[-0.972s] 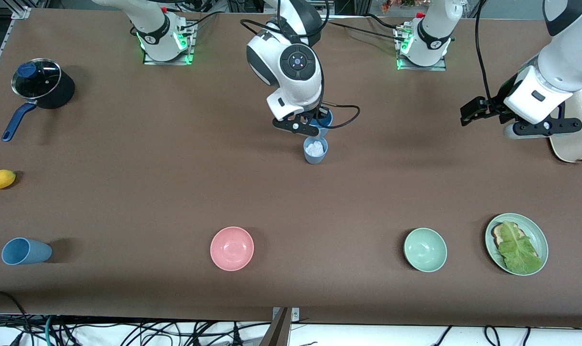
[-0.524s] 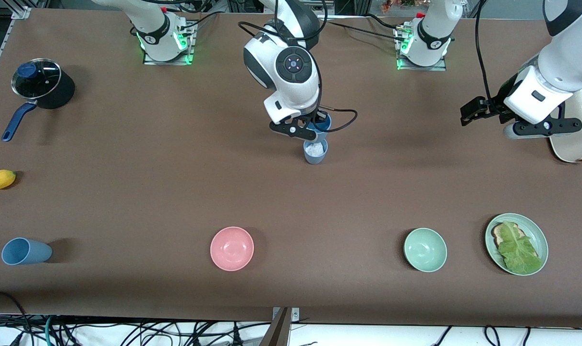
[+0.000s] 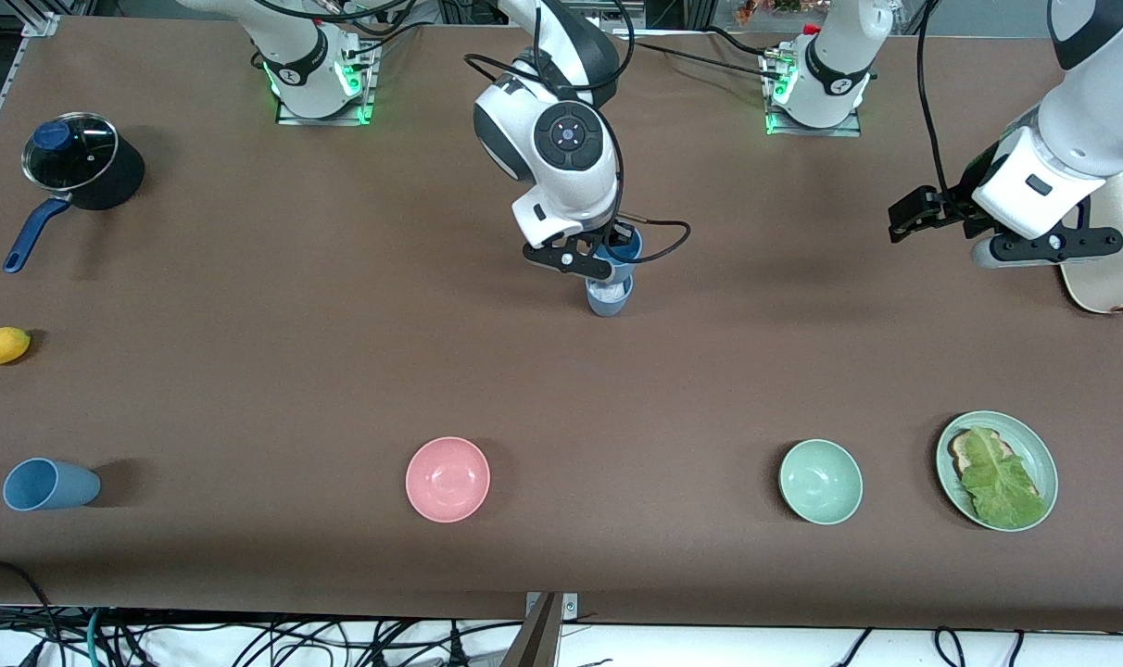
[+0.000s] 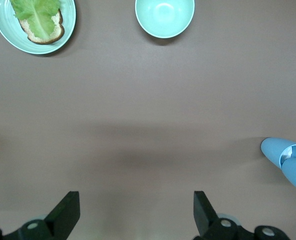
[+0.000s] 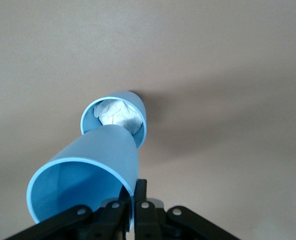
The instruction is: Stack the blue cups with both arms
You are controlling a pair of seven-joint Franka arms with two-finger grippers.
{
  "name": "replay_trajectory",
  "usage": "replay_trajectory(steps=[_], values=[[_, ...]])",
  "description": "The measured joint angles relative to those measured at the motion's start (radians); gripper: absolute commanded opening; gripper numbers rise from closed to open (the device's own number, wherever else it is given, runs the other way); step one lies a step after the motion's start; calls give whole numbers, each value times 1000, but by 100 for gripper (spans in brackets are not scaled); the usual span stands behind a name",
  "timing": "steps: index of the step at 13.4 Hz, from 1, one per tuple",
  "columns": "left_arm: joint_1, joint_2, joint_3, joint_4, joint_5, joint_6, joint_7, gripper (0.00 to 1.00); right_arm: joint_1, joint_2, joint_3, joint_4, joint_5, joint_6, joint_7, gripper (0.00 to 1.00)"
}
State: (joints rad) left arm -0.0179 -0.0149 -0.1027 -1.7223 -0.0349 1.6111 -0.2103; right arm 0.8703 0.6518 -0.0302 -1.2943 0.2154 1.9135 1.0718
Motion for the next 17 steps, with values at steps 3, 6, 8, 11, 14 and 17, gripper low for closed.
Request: replay_trajectory(steps=[3,6,8,11,14,17], values=[[0,0,0,0,0,0,0,100,-2,5,-18,0,0,0,-16,0],[0,0,0,0,0,0,0,100,-2,10,-21,1,0,1,-19,0],[0,0,0,0,0,0,0,100,-2,11,-21,1,0,2,-19,23],[0,0,0,0,0,0,0,100,-2,11,-23,2,0,5,-19,62],[0,0,0,0,0,0,0,100,-4,11,-35,20,3,7,-19,82],[0,0,0,0,0,0,0,100,-26,6,-46,50,7,8,-25,100]])
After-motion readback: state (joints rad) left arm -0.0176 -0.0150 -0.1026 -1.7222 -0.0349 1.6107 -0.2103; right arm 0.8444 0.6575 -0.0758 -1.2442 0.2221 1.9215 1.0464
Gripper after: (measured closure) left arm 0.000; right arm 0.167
